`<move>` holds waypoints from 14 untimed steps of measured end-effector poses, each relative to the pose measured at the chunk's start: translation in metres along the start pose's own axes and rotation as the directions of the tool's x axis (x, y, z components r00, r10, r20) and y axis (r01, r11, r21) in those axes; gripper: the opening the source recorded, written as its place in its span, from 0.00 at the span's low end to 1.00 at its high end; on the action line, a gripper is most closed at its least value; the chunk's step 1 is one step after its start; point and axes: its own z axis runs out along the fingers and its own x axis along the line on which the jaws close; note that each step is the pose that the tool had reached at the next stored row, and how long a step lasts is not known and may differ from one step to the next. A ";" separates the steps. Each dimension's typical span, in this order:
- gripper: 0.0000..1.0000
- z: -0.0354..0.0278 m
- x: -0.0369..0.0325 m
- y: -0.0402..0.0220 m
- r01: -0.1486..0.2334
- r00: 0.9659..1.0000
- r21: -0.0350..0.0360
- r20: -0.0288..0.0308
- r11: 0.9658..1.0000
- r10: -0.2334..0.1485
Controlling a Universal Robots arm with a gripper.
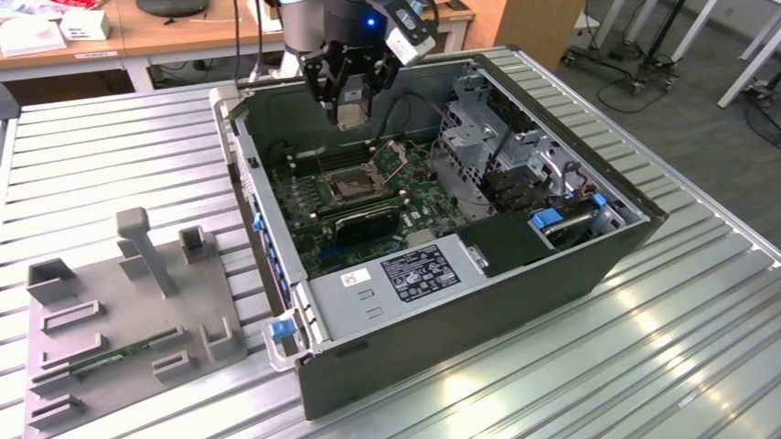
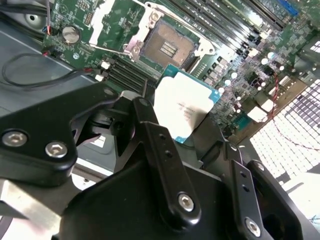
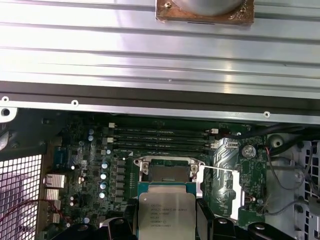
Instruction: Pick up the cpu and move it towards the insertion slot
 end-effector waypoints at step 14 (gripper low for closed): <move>0.55 0.0025 -0.0046 -0.0003 -0.032 0.999 0.002 0.002 0.999 0.032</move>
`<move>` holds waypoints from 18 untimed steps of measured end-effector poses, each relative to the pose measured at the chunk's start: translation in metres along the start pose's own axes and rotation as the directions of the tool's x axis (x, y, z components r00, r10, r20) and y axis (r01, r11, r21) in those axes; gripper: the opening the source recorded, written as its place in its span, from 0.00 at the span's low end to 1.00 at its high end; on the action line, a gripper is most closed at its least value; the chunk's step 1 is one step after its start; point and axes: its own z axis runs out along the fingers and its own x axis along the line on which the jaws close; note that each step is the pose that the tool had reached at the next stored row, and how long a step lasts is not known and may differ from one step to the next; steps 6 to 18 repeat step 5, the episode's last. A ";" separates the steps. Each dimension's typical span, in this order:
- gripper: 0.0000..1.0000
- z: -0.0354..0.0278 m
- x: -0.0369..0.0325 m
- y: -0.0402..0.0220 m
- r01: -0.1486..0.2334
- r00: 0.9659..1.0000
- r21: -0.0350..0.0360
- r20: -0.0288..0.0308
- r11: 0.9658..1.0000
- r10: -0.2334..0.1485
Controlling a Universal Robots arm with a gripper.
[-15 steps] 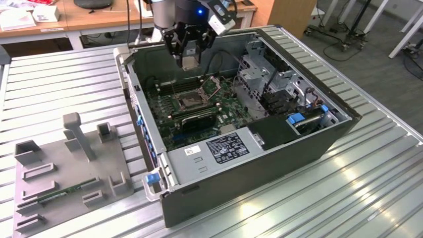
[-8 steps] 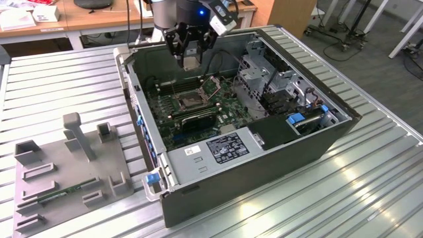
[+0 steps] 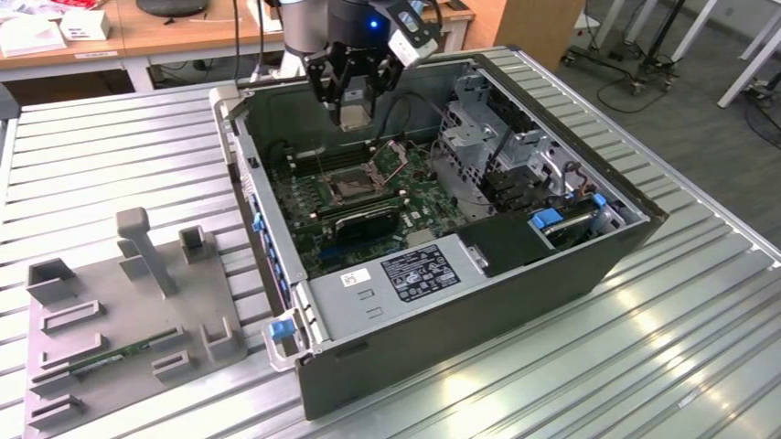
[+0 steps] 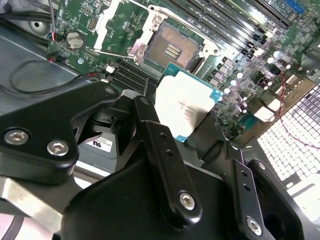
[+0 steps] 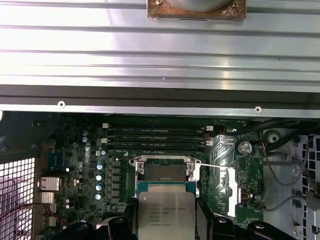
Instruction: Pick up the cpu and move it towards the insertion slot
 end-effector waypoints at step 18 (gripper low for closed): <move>0.55 0.0008 -0.0002 0.0000 0.000 1.000 0.000 0.000 1.000 0.000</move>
